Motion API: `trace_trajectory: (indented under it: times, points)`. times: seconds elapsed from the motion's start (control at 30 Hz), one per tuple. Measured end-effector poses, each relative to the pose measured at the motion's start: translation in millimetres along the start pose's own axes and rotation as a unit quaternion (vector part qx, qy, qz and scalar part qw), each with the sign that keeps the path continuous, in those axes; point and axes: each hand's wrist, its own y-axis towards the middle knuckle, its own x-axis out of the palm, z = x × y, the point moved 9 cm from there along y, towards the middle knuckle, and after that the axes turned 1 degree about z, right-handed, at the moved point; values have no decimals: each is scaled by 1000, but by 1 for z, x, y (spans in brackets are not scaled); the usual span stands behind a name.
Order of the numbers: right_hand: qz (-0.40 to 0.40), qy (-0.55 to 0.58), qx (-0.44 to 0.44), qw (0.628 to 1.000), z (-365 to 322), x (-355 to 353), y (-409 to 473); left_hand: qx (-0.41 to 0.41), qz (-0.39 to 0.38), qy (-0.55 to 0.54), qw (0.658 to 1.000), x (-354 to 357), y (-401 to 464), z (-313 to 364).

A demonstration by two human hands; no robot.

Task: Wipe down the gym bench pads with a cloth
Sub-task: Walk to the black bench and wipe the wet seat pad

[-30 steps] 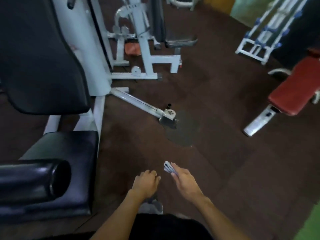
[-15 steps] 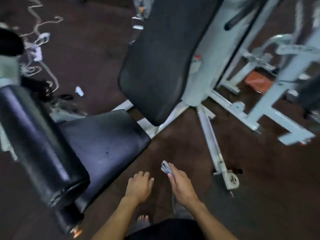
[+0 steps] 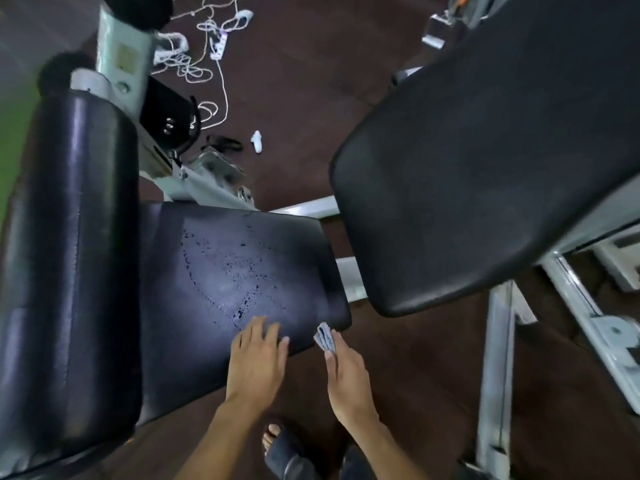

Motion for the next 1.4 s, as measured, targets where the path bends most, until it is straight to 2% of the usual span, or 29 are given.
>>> trace_trajectory:
  times: [0.17, 0.37, 0.57, 0.67, 0.73, 0.8, 0.93, 1.0, 1.03, 1.1, 1.17, 1.2, 1.3, 1.4]
  points:
    - [40, 5, -35, 999, 7, 33, 80, -19, 94, 3, 995, 16, 62, -31]
    - [109, 12, -53, 993, 12, 71, 160, -27, 136, 50, 989, 44, 129, -70]
    - [107, -145, -93, 979, 3, 110, 180, -61, 138, 97, 984, 72, 149, -90]
    - [57, -174, -113, 977, 17, 112, 159, -62, 139, 109, 982, 72, 150, -87]
    - [30, -180, -98, 978, 35, 106, 153, -64, 136, 107, 983, 70, 150, -86]
    - [39, -175, -60, 982, 46, 96, 168, -69, 139, 106, 982, 69, 150, -86]
    - [89, -138, 53, 985, 37, 82, 254, -67, 145, 108, 981, 71, 151, -86]
    - [100, -109, 66, 987, 13, 83, 294, -71, 144, 116, 980, 72, 151, -87]
    - [107, -110, 45, 987, -1, 87, 299, -72, 143, 116, 980, 72, 151, -87]
    - [94, -133, -50, 985, -24, 99, 273, -73, 144, 114, 980, 72, 151, -87]
    - [30, -168, -139, 976, -25, 115, 212, -74, 145, 109, 981, 71, 151, -87]
    - [-1, -175, -147, 974, -11, 117, 182, -73, 145, 108, 981, 70, 151, -87]
    - [-1, -178, -80, 981, 39, 100, 158, -73, 143, 106, 981, 70, 150, -86]
    - [69, -169, -4, 983, 41, 78, 228, -73, 143, 106, 981, 70, 150, -86]
